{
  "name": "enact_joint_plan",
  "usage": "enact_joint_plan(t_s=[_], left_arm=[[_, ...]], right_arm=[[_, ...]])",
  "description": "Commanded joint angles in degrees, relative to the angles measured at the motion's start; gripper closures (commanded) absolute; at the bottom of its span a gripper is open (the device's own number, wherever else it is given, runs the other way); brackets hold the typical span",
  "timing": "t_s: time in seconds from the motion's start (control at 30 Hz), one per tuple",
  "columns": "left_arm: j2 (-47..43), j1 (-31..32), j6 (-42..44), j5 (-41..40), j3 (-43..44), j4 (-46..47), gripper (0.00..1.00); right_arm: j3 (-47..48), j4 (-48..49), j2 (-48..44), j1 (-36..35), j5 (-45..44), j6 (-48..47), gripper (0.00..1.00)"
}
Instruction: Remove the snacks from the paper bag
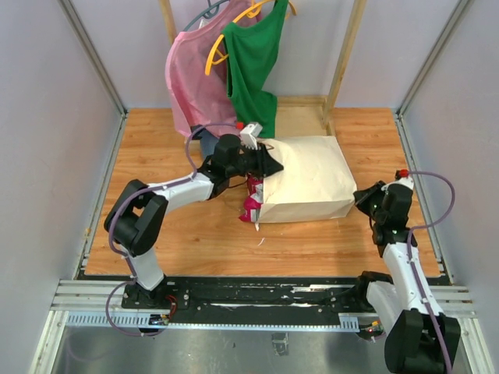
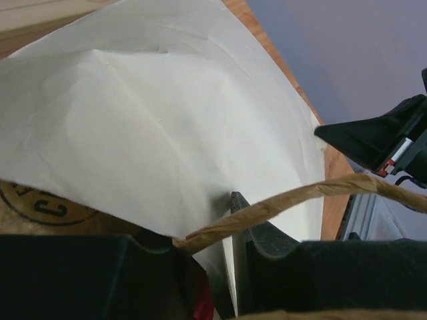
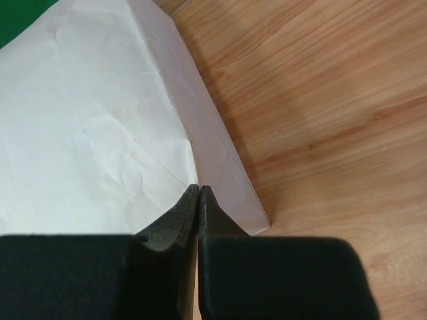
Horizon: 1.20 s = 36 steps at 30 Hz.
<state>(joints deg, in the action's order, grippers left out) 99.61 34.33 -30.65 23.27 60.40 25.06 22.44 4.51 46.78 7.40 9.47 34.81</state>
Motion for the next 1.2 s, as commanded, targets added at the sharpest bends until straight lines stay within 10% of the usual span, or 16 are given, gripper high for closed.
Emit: enact_joint_plan(t_s=[0.0, 0.7, 1.17], left_arm=[[4.1, 3.9, -0.5, -0.9, 4.6, 0.9, 0.74], [13.8, 15.6, -17.2, -16.8, 11.0, 17.9, 0.77], [20.4, 17.4, -21.7, -20.2, 17.5, 20.6, 0.75]], right_arm=[[1.6, -0.3, 0.0, 5.5, -1.8, 1.0, 0.99], [16.1, 8.7, 19.0, 18.9, 24.0, -4.3, 0.99], [24.6, 11.1, 27.2, 18.9, 22.2, -2.2, 0.99]])
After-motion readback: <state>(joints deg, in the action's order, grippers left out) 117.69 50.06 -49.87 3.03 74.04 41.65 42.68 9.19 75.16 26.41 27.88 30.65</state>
